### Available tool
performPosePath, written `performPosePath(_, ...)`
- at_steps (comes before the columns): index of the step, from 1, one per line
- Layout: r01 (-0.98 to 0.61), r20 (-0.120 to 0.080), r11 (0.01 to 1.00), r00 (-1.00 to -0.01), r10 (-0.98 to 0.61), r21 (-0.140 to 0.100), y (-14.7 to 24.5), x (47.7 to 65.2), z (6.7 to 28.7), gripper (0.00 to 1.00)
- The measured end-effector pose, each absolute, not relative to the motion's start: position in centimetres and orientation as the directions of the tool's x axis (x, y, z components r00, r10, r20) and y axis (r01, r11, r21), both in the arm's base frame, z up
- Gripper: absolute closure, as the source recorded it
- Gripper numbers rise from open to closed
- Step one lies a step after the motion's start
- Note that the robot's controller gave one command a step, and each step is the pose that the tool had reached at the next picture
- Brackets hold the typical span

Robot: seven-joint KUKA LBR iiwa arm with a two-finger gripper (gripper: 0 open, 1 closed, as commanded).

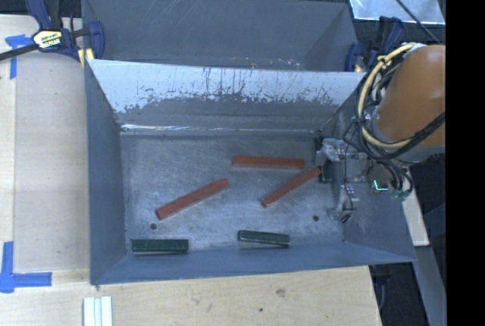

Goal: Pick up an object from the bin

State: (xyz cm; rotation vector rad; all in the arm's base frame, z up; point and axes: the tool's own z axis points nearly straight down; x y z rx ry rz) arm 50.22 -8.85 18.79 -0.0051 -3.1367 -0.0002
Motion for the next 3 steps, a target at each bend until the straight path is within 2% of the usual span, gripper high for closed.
performPosePath(1, -0.04, -0.003, 0.999, -0.999, -0.04, 0.0, -8.2, 56.4, 6.7, 0.0)
performPosePath(2, -0.078, -0.002, 0.997, -0.997, -0.078, 0.0, -5.9, 53.8, 10.2, 0.0)
performPosePath(3, -0.049, -0.006, 0.999, -0.999, -0.049, -0.002, -8.0, 55.8, 10.0, 0.0)
